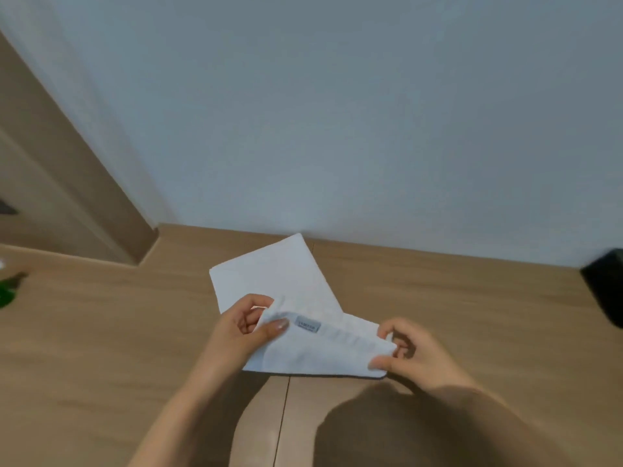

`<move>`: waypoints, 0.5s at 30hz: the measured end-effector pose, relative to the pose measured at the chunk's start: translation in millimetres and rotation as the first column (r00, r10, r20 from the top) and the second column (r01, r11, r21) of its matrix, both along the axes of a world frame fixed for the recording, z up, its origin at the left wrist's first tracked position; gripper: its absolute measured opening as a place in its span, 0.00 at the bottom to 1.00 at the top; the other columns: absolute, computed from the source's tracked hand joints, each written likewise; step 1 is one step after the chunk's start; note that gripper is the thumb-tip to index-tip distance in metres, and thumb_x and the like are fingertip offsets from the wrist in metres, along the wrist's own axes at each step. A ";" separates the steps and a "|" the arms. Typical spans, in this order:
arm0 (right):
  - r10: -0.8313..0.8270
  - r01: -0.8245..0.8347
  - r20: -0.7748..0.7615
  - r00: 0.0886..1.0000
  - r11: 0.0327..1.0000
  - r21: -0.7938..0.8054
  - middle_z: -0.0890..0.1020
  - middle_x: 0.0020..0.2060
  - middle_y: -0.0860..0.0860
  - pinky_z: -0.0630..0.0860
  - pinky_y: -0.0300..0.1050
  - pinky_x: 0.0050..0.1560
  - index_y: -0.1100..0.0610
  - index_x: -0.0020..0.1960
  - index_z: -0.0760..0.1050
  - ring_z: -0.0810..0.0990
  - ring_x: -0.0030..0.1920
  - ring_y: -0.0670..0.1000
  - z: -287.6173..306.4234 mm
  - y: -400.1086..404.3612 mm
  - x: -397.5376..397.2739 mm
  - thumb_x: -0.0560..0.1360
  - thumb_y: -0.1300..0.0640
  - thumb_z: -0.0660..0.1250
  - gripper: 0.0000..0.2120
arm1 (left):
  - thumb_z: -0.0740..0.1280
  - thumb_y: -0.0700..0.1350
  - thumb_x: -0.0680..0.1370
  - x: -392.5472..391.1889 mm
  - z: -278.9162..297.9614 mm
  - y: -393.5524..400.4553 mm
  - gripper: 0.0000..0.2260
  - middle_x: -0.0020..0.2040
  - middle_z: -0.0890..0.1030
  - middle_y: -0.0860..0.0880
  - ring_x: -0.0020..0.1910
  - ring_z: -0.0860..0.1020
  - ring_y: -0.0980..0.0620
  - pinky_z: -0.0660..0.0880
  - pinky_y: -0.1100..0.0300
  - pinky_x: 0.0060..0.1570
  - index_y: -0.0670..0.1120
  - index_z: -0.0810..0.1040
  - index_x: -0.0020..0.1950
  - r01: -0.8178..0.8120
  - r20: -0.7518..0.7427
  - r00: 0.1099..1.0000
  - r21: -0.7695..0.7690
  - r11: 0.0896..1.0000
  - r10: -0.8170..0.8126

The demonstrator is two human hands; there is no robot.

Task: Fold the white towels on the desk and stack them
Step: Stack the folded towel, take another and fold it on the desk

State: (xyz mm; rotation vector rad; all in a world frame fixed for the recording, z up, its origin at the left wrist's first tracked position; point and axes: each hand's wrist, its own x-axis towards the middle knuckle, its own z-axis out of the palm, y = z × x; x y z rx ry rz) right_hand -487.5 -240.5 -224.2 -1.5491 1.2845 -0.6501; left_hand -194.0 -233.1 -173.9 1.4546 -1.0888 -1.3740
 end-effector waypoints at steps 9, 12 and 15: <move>-0.137 0.147 0.054 0.989 0.892 -0.428 0.78 0.44 0.46 0.74 0.41 0.43 0.47 0.42 0.74 0.78 0.46 0.48 172.2 8.8 50.4 0.72 0.44 0.69 0.08 | 0.73 0.51 0.74 41.5 144.2 2.6 0.08 0.52 0.85 0.50 0.50 0.83 0.54 0.78 0.65 0.46 0.52 0.84 0.52 0.026 0.057 0.998 -0.192 0.981 -0.016; -0.116 0.162 0.116 0.986 0.789 -0.592 0.78 0.44 0.46 0.72 0.36 0.47 0.47 0.42 0.73 0.79 0.48 0.50 228.2 5.8 74.8 0.74 0.48 0.69 0.07 | 0.74 0.48 0.73 57.7 191.4 1.1 0.06 0.50 0.84 0.50 0.49 0.81 0.54 0.76 0.60 0.48 0.47 0.85 0.46 -0.071 0.033 0.996 -0.356 0.932 0.088; -0.129 0.242 0.228 0.965 0.769 -0.591 0.80 0.44 0.47 0.73 0.34 0.50 0.48 0.43 0.76 0.80 0.49 0.49 265.3 3.4 98.4 0.75 0.48 0.69 0.05 | 0.72 0.47 0.70 70.8 227.0 4.5 0.06 0.49 0.83 0.50 0.48 0.81 0.54 0.76 0.61 0.48 0.47 0.86 0.42 -0.152 -0.017 0.987 -0.464 0.873 0.162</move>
